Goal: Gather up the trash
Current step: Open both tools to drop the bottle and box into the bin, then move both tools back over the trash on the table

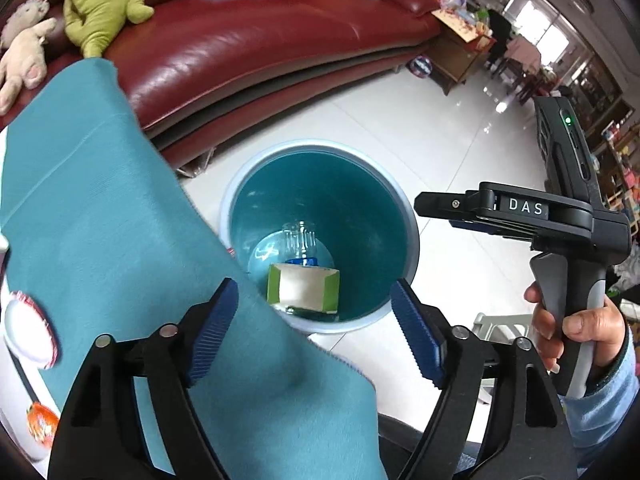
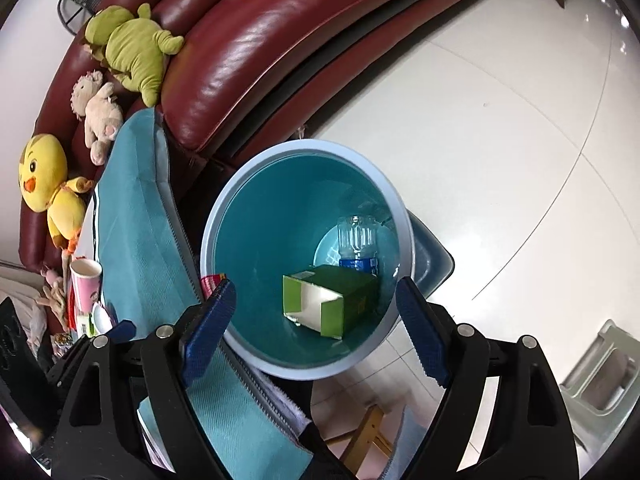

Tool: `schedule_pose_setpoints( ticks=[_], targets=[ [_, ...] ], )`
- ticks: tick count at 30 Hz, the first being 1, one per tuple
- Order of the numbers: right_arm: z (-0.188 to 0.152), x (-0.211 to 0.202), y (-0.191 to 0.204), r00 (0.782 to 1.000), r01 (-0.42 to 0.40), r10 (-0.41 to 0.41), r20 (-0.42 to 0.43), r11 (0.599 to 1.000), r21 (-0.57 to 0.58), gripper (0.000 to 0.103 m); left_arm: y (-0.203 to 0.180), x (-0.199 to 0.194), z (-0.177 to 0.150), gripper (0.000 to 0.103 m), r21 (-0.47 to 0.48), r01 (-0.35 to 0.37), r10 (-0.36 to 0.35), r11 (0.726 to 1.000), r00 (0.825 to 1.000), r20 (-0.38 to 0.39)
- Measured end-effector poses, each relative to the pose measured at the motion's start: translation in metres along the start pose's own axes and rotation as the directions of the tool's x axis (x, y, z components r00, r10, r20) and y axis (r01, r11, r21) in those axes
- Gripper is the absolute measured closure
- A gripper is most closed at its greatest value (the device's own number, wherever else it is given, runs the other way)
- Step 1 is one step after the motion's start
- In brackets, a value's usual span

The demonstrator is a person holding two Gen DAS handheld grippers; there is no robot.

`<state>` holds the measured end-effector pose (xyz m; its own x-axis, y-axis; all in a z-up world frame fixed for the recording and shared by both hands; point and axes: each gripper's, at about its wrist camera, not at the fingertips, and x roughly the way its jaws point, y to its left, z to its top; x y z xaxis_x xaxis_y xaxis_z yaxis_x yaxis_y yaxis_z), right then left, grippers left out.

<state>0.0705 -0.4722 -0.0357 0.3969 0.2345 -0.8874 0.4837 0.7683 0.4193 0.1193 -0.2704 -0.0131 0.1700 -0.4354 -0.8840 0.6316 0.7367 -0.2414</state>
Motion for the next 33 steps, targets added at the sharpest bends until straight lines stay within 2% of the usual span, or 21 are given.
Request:
schedule_pose_setpoints(
  ticks=[9,17,22,29,33],
  targets=[
    [-0.025,-0.01,0.056,0.999,0.025,-0.029,-0.024,0.991,-0.133,0.022,0.038,-0.056,-0.041,0.017,-0.065,-0.03,0.035,0.997,0.997,0.073],
    [-0.054,-0.001,0.143,0.997,0.004,-0.028,-0.069,0.949,-0.316,0.022,0.104,-0.115,-0.084,0.013,-0.172,-0.108,0.131,0.979,0.983,0.127],
    [-0.075,0.012,0.213,0.994,-0.019,-0.032,-0.108,0.896,-0.445,0.022,0.155,-0.15,-0.117,0.012,-0.27,-0.164,0.206,0.949,0.969,0.136],
    [-0.104,0.029,0.299,0.988,-0.048,-0.05,-0.15,0.81,-0.584,0.022,0.222,-0.2,-0.162,0.011,-0.398,-0.213,0.289,0.892,0.947,0.142],
    [-0.12,0.04,0.346,0.983,-0.067,-0.061,-0.171,0.753,-0.655,0.022,0.262,-0.223,-0.192,0.01,-0.479,-0.241,0.342,0.844,0.93,0.134]
  ],
)
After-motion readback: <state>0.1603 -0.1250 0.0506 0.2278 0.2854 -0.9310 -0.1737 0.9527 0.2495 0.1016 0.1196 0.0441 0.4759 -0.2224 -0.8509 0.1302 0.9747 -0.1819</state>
